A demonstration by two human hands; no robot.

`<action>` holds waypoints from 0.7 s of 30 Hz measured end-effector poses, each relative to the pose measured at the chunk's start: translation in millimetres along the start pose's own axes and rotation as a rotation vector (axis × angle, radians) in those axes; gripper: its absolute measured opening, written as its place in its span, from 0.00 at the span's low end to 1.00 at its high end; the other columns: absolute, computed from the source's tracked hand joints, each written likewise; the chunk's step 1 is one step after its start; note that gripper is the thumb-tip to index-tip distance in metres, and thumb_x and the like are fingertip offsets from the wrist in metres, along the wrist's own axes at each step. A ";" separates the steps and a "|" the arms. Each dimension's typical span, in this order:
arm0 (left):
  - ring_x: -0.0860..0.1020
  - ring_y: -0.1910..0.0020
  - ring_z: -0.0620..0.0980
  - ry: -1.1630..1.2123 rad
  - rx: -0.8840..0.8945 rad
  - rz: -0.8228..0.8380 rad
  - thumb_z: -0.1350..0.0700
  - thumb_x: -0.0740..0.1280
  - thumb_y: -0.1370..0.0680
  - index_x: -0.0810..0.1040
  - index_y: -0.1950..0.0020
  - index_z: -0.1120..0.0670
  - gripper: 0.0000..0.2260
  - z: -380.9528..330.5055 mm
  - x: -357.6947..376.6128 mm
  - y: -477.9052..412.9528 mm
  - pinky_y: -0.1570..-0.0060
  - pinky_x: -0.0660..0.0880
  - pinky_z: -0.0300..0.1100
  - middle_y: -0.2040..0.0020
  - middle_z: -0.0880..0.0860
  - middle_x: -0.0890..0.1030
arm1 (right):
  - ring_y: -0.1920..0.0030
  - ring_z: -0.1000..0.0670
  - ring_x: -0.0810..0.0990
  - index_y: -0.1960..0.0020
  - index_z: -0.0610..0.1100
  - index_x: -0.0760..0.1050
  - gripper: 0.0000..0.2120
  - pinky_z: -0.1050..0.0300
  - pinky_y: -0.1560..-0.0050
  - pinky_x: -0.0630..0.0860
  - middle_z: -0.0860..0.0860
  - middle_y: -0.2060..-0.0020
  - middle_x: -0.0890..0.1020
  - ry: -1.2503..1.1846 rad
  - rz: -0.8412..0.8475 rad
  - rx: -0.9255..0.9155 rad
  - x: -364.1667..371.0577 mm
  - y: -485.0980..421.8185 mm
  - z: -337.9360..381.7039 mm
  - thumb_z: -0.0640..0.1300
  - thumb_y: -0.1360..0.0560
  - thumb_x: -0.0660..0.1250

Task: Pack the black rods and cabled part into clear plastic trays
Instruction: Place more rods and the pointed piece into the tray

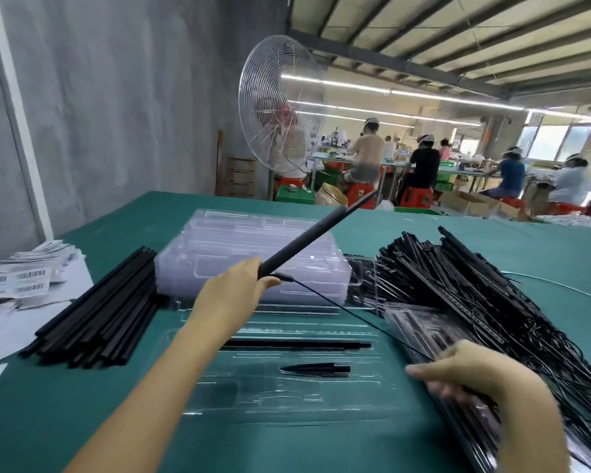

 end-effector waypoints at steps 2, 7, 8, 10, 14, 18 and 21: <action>0.75 0.62 0.52 0.024 -0.003 -0.017 0.42 0.56 0.20 0.69 0.48 0.52 0.14 1.6 -5.3 1.1 0.64 0.69 0.45 0.58 0.48 0.74 | 0.82 0.53 0.68 0.76 0.43 0.71 0.23 0.65 0.74 0.67 0.49 0.81 0.75 -0.080 -0.089 0.015 -3.8 12.1 -12.2 0.59 0.33 0.71; 0.76 0.60 0.54 0.060 0.064 -0.020 0.41 0.56 0.21 0.69 0.48 0.51 0.15 -17.5 -9.3 9.6 0.61 0.72 0.48 0.59 0.47 0.74 | 0.81 0.52 0.61 0.75 0.38 0.73 0.25 0.65 0.75 0.60 0.50 0.83 0.67 -0.095 -0.724 -0.118 -81.2 48.9 4.2 0.57 0.29 0.69; 0.76 0.59 0.54 0.050 0.089 -0.013 0.40 0.55 0.21 0.69 0.48 0.52 0.15 -23.3 -7.6 12.2 0.61 0.72 0.48 0.59 0.47 0.74 | 0.81 0.51 0.63 0.76 0.39 0.73 0.25 0.65 0.75 0.60 0.49 0.84 0.67 -0.063 -0.846 -0.136 -94.1 63.7 9.9 0.56 0.29 0.69; 0.76 0.60 0.55 0.045 0.119 -0.010 0.40 0.55 0.21 0.70 0.48 0.52 0.17 -32.0 -5.1 16.1 0.62 0.71 0.47 0.60 0.47 0.73 | 0.80 0.49 0.65 0.78 0.42 0.72 0.26 0.62 0.73 0.62 0.47 0.84 0.67 -0.061 -1.020 -0.199 -111.7 88.2 20.3 0.56 0.29 0.70; 0.76 0.61 0.53 0.080 0.119 -0.021 0.40 0.55 0.20 0.72 0.47 0.52 0.17 -31.6 -2.0 16.2 0.64 0.70 0.46 0.62 0.46 0.73 | 0.76 0.45 0.73 0.75 0.41 0.73 0.27 0.53 0.68 0.72 0.44 0.79 0.74 -0.133 -1.136 -0.459 -132.7 107.1 65.2 0.65 0.34 0.66; 0.72 0.70 0.48 0.202 0.040 -0.010 0.41 0.56 0.20 0.72 0.52 0.50 0.14 0.8 5.3 17.0 0.70 0.66 0.43 0.66 0.47 0.74 | 0.76 0.53 0.69 0.65 0.35 0.80 0.25 0.61 0.70 0.58 0.49 0.76 0.73 0.015 -1.178 -0.714 -143.1 98.6 157.6 0.59 0.29 0.68; 0.72 0.70 0.51 0.316 -0.029 -0.001 0.43 0.58 0.20 0.72 0.56 0.51 0.14 28.8 13.6 19.7 0.68 0.71 0.49 0.66 0.52 0.77 | 0.70 0.49 0.74 0.56 0.35 0.82 0.21 0.63 0.70 0.63 0.43 0.66 0.81 0.135 -1.075 -0.792 -124.5 65.0 199.2 0.55 0.28 0.69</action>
Point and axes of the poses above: each hand's wrist, its own y-axis away from the middle knuckle, its own x-axis out of the palm, z = x × y, the point moved 10 cm from there along -y, towards the middle knuckle
